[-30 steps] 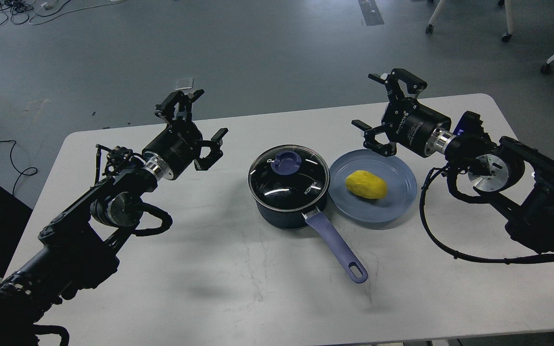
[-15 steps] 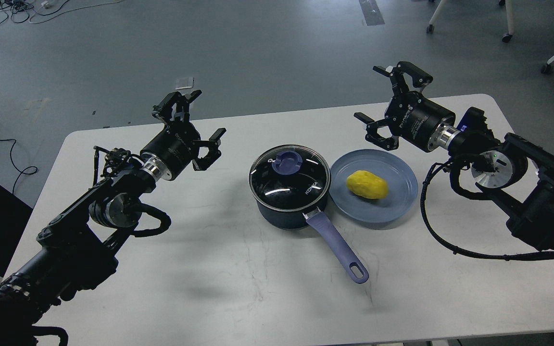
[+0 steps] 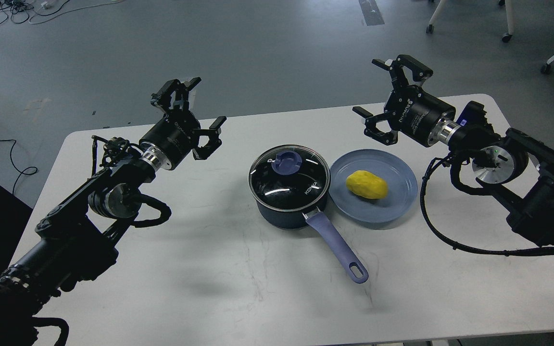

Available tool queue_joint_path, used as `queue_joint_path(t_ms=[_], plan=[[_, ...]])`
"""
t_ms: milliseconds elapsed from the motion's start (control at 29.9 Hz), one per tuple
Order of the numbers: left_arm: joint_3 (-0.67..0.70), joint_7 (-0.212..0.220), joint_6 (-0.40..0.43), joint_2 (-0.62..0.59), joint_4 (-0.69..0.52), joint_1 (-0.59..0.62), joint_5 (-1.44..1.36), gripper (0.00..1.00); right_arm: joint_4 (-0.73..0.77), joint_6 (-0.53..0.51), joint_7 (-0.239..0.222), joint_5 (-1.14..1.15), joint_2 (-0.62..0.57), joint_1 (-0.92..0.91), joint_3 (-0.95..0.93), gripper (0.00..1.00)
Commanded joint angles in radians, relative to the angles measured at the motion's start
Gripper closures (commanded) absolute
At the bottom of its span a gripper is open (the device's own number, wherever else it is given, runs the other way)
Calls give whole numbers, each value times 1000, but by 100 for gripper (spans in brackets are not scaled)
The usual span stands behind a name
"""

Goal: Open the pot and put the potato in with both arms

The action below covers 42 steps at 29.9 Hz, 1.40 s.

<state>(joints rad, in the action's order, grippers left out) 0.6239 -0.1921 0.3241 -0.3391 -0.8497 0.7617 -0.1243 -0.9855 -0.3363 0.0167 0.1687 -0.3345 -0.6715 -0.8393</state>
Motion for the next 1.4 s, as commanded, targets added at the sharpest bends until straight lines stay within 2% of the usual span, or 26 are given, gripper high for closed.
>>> queue_joint_path(t_ms=[0,969,1370], plan=[[-1,3,3,-3,0,7,-2,2,2,0,0,0,-3,-10,-15,0],[-18,6,12,-14,-2,51,-14,2,16,0,-7,2,-1,-42,-12,0],[-20,13,1,-14,15,65,-20,2,76,-3,-15,34,8,-76,-7,0]])
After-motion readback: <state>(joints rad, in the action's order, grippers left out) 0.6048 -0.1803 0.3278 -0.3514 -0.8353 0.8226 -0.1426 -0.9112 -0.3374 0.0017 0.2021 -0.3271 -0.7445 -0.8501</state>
